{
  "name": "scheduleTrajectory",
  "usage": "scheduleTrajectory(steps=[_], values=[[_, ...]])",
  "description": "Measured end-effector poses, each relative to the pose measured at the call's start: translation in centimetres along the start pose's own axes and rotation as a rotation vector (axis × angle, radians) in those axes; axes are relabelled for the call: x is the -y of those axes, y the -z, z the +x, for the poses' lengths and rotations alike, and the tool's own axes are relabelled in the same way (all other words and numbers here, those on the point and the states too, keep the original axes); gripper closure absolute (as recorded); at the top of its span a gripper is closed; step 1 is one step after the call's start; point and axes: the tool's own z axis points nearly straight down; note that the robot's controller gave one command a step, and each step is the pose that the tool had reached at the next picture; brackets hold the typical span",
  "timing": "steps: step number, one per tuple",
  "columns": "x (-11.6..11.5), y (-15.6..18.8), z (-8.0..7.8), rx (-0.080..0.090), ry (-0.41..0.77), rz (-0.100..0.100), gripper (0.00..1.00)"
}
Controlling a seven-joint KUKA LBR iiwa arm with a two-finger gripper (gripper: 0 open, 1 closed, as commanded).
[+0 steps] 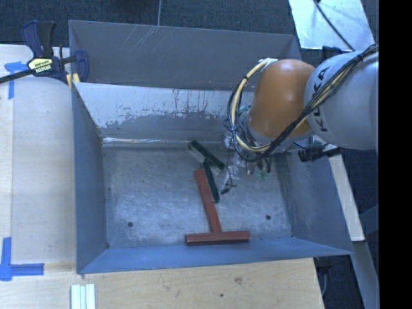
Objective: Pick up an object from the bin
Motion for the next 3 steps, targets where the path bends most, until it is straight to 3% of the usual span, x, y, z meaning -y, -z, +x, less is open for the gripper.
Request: scheduleTrajectory(steps=[1, 2, 3], values=[[0.8, 2.9, -0.3, 0.001, 0.049, 0.000, 0.00], [-5.6, -3.3, -1.1, -0.002, 0.305, -0.001, 0.00], [6.4, -3.3, -3.4, 0.002, 0.437, 0.002, 0.00]])
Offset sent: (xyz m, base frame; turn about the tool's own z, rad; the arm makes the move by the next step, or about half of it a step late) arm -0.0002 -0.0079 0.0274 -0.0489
